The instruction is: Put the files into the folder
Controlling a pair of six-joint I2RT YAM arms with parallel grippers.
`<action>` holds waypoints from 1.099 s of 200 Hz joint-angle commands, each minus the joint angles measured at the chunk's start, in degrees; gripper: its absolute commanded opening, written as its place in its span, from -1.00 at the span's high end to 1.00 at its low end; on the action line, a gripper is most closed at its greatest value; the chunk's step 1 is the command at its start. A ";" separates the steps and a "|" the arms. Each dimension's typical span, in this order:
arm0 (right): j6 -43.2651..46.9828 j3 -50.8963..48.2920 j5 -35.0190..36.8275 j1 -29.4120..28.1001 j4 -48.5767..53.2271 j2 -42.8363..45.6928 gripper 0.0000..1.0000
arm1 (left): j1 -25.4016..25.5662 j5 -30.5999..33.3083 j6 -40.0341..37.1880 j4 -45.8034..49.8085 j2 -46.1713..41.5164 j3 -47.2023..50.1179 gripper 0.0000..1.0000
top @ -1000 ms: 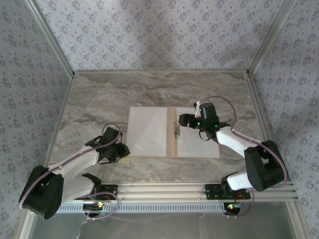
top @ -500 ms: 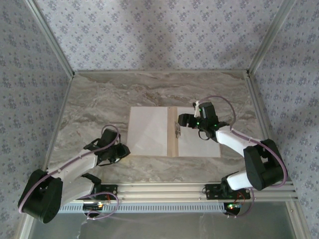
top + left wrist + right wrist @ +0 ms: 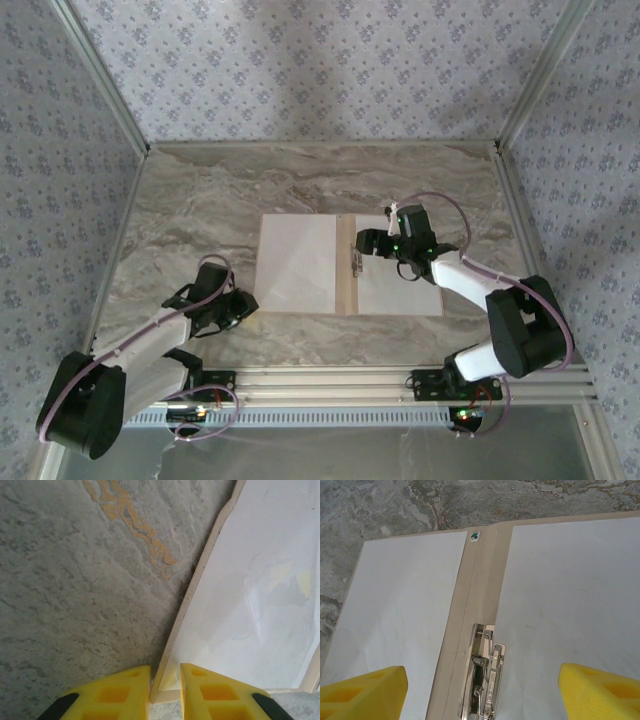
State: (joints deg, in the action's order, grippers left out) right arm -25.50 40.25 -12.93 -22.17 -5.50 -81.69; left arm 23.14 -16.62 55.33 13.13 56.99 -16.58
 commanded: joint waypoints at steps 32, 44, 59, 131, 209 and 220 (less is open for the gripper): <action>0.45 1.98 -0.84 -0.43 0.92 -0.75 -0.62 | -0.35 -4.65 1.26 -9.73 0.23 1.20 0.59; 0.45 2.03 -0.96 -0.43 0.84 -0.84 -0.62 | -0.41 -4.82 1.42 -10.49 -0.05 1.30 0.60; 0.45 2.24 -1.10 -0.41 0.93 -1.10 -0.62 | -0.38 -5.02 1.66 -11.47 -0.14 1.63 0.61; 0.62 2.90 -1.65 -0.55 1.54 -2.01 -0.61 | -0.64 -5.53 2.94 -15.66 -0.12 2.16 0.71; 1.24 3.01 -1.55 -0.56 2.11 -1.13 -0.61 | -0.91 -1.36 -2.72 -6.97 -5.99 -1.54 1.00; 1.50 2.95 -1.06 -0.56 2.26 -0.55 -0.61 | -0.96 1.16 -4.27 -2.64 -8.10 -3.15 1.00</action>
State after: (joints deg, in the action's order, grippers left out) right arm -25.43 41.63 -14.00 -22.44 -4.89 -83.15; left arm 22.59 -20.10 55.75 2.50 52.93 -15.57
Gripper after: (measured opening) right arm 0.804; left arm 0.045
